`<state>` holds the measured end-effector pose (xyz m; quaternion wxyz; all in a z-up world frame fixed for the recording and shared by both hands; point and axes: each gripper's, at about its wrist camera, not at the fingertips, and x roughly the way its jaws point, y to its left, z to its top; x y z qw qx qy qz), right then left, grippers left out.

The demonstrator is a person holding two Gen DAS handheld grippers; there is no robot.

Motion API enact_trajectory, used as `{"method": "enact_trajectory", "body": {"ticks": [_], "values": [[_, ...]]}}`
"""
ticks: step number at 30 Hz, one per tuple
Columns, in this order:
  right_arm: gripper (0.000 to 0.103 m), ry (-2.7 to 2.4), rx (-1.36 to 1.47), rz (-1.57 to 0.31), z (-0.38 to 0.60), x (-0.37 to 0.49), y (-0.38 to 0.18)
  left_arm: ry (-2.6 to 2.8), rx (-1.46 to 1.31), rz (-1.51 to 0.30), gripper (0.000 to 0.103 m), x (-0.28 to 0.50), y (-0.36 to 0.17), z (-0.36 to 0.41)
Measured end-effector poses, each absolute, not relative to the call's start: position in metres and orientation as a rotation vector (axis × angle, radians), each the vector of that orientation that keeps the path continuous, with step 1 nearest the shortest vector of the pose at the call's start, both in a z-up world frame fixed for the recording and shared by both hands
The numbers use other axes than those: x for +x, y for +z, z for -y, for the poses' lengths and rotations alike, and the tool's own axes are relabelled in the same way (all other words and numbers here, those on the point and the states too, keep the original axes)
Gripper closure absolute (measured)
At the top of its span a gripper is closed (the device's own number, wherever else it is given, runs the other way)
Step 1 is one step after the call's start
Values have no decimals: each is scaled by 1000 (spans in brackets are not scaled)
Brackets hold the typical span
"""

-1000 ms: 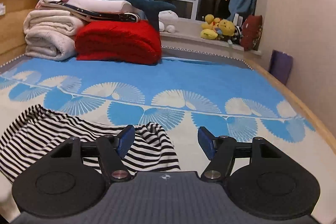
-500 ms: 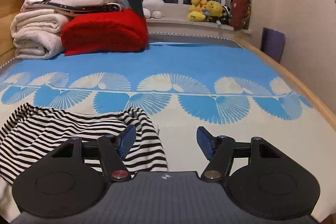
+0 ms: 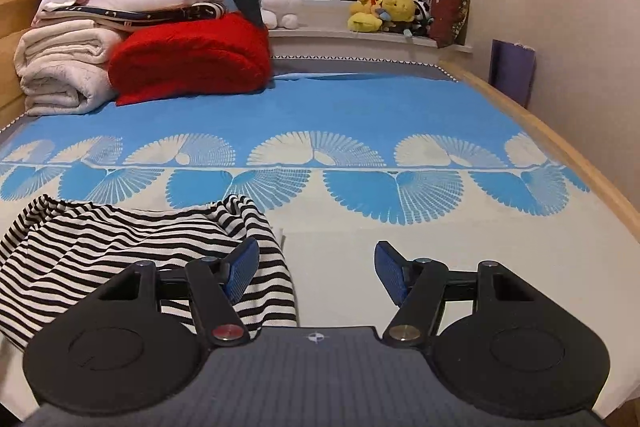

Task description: Fold small clothes

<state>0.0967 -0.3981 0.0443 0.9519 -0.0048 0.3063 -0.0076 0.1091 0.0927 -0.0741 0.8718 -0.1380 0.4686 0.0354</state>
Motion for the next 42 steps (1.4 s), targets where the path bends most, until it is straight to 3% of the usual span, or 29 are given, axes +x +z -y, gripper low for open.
{"method": "enact_trajectory", "body": {"ticks": [10,13,24,26,29,30,42], "values": [[37,1,-9,-613,407,91,47,238,-704,-1062,71,104,-114,-163],[37,1,-2,-622,409,95,46,268,-820,-1071,64,98,-122,-173],[37,-10,39,-652,408,101,42,288,-835,-1029,61,108,-132,-175],[37,-28,64,-668,413,102,41,291,-807,-1015,63,112,-132,-172],[37,-62,94,-687,420,103,38,290,-747,-1008,90,114,-130,-167],[37,-75,103,-691,422,104,37,287,-747,-1000,94,113,-129,-167],[37,-132,249,-714,424,114,31,276,-595,-870,101,86,-80,-181]]}}
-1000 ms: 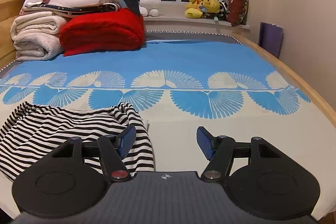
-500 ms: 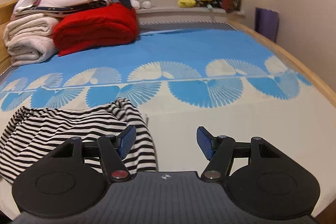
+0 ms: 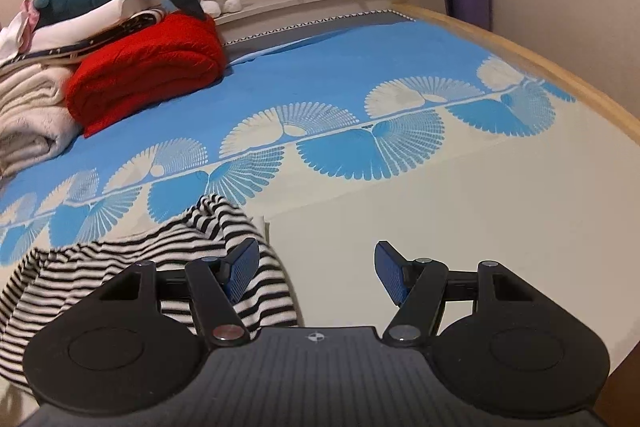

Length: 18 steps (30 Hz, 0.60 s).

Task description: Fold small clothes

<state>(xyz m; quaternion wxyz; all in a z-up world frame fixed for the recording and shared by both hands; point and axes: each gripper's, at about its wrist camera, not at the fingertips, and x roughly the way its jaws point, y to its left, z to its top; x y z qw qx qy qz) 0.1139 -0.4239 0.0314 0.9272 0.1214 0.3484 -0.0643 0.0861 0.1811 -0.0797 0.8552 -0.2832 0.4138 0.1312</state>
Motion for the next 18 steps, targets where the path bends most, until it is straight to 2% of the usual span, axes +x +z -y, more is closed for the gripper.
{"method": "enact_trajectory", "body": {"ticks": [5,9,14,18], "values": [[37,-148,246,-688,423,114,35,330,-394,-871,101,89,-57,-160],[37,-150,216,-654,423,112,40,252,-301,-803,101,105,-14,-116],[37,-144,235,-622,434,108,44,-41,-213,-711,101,129,40,-1],[37,-153,250,-611,449,102,44,-339,-143,-719,101,139,45,114]]}}
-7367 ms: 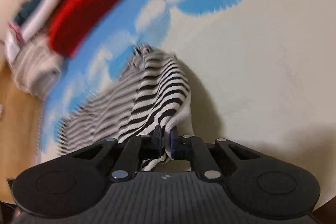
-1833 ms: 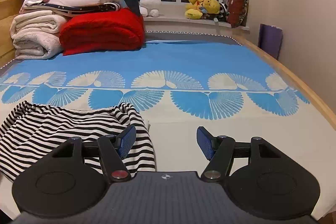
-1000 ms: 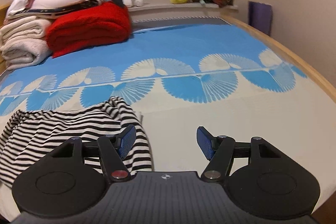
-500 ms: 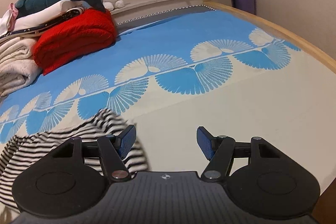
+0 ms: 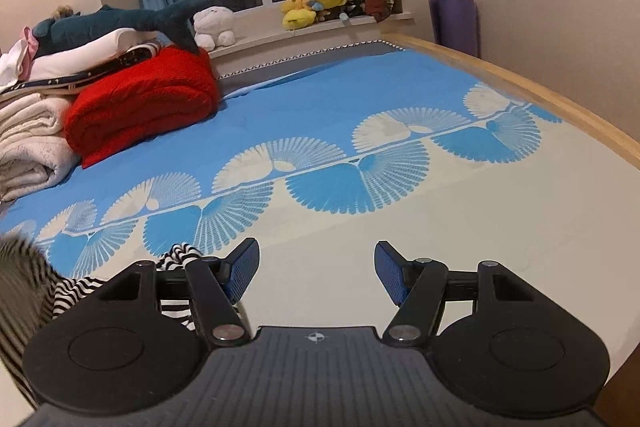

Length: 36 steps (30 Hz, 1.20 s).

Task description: Fold small clothes

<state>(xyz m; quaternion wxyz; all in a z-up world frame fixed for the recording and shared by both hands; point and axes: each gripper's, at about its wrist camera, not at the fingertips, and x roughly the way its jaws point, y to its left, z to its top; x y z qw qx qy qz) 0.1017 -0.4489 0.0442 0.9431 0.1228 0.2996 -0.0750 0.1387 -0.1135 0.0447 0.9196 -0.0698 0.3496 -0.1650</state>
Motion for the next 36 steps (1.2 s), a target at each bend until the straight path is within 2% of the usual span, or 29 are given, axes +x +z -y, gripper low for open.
{"method": "enact_trajectory", "body": {"ticks": [2,5,8,11,15,16,19,23,25,28,33,35,36], "values": [[37,-160,256,-604,457,97,45,-494,-108,-771,101,135,33,165],[37,-180,264,-592,467,91,45,-688,-66,-965,96,134,3,215],[37,-177,271,-582,471,89,46,-703,-15,-1019,95,132,-3,214],[39,-157,307,-576,470,89,46,-663,-3,-983,83,136,14,177],[65,-92,318,-597,457,101,43,-548,45,-938,82,146,29,122],[67,-70,326,-612,453,105,41,-525,60,-924,82,147,30,111],[65,-17,349,-670,440,119,33,-473,70,-899,82,156,23,82],[65,92,431,-837,421,147,10,-443,-51,-876,79,155,-14,46],[59,106,417,-872,408,159,3,-400,-39,-983,80,164,-34,41],[52,82,341,-882,386,175,-3,-375,39,-919,78,170,-31,45],[51,76,375,-978,371,206,-28,-405,-66,-922,77,183,-33,28],[56,91,372,-998,363,212,-33,-423,-89,-921,77,186,-32,26],[77,113,369,-996,358,214,-34,-437,-102,-921,77,187,-32,27]]}}
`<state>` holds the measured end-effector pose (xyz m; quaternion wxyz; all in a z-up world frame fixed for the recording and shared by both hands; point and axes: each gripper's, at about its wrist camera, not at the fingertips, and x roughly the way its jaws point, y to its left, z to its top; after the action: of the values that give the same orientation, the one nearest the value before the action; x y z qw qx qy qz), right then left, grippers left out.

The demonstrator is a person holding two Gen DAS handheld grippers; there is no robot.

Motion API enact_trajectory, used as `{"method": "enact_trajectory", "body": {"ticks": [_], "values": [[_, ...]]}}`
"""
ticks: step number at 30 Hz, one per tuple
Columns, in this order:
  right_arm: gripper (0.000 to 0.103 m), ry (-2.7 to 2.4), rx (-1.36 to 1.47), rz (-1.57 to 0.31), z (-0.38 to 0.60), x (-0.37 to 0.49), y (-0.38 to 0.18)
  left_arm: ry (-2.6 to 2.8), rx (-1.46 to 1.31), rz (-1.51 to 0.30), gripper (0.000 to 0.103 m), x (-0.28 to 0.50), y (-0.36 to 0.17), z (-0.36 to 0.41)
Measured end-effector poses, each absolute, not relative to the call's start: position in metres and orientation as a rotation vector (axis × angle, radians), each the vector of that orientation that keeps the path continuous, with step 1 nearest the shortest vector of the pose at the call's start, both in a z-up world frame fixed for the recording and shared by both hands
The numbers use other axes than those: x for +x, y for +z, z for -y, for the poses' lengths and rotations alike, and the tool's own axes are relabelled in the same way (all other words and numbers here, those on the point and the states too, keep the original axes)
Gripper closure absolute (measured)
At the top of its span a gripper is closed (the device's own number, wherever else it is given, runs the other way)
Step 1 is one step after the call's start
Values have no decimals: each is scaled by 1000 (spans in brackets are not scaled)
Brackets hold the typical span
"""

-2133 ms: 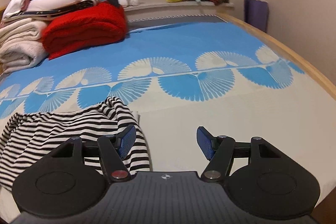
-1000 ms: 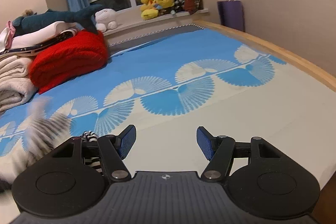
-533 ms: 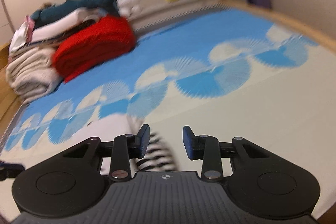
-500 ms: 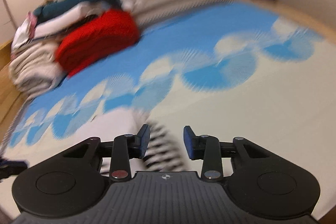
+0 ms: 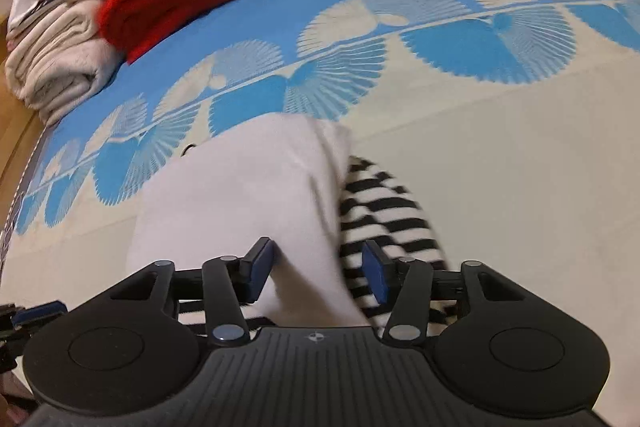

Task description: Fold small clothes

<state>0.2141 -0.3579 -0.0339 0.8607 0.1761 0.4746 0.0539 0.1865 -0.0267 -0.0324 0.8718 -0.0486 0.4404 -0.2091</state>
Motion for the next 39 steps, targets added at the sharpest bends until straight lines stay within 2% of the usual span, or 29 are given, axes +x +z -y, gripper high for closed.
{"method": "enact_trajectory", "body": {"ticks": [1,3,5,7,8,9,11,13,15,19,22,25,26,27,28,30,34,35,36,37,39], "values": [[96,133,371,-990,355,214,-33,-455,-111,-922,77,186,-31,29],[97,133,397,-921,357,211,-23,-493,-107,-922,77,183,-30,36],[99,109,522,-770,377,199,-4,-531,-89,-914,77,180,-30,48],[101,40,520,-721,388,191,4,-573,-69,-908,74,176,-31,61],[101,-6,465,-756,389,192,0,-595,-50,-905,66,173,-32,68],[101,-54,387,-826,385,196,-8,-611,-32,-899,64,170,-34,75],[101,-90,321,-947,381,203,-26,-644,11,-895,64,164,-37,87],[101,-71,307,-949,378,204,-28,-667,63,-930,64,162,-49,98],[101,-66,245,-928,372,204,-26,-630,187,-1017,48,161,-73,111],[103,-149,141,-965,371,209,-33,-572,332,-1088,45,155,-97,117],[103,-193,263,-953,394,206,-33,-571,264,-1093,45,154,-90,109],[96,-84,435,-905,411,191,-26,-571,241,-1075,45,150,-85,103],[90,-32,466,-910,413,188,-25,-567,231,-1064,45,150,-82,102],[76,24,487,-921,414,185,-25,-563,219,-1056,45,153,-78,102],[70,54,483,-928,413,181,-24,-556,201,-1048,45,153,-75,100],[66,107,456,-968,411,176,-26,-538,153,-1035,45,157,-68,99],[65,200,403,-1090,401,169,-40,-504,66,-1008,45,162,-56,98],[68,208,352,-1096,396,168,-41,-500,49,-1000,45,163,-53,98],[95,219,319,-1097,394,166,-41,-497,35,-995,45,166,-51,99],[100,231,313,-1098,394,165,-41,-491,27,-992,45,167,-50,99],[101,235,337,-1057,401,159,-33,-482,21,-993,45,172,-49,102]]}}
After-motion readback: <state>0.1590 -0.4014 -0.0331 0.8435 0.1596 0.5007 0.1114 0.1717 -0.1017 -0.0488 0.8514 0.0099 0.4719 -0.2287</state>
